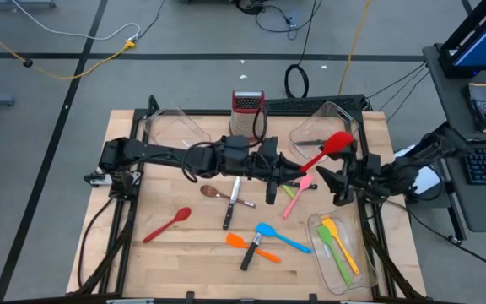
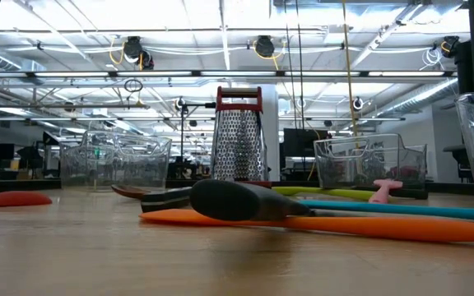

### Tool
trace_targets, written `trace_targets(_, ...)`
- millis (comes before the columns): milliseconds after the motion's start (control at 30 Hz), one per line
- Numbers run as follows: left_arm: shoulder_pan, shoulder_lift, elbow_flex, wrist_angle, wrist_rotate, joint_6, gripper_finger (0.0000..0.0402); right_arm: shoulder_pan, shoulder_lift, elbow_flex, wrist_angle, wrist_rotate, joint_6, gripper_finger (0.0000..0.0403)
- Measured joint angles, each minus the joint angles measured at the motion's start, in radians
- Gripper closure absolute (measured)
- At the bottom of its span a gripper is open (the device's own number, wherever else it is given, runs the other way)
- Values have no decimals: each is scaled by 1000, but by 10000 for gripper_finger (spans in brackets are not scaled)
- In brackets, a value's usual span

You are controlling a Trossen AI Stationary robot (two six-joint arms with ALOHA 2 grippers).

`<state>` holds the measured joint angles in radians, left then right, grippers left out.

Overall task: Pick & Place Kitchen Items
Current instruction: Put the red spatula into the bottom transparent bin

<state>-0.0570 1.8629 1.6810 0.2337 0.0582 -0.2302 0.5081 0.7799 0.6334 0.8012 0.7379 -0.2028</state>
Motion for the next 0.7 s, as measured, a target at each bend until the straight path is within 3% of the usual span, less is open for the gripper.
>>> trace_targets(467, -24, 19, 0, -5, -61, -17, 379, -168, 77, 0, -7, -216, 232, 128)
trace_targets(700, -23, 32, 1, 1, -70, -34, 379, -182, 85, 0, -13, -212, 241, 186)
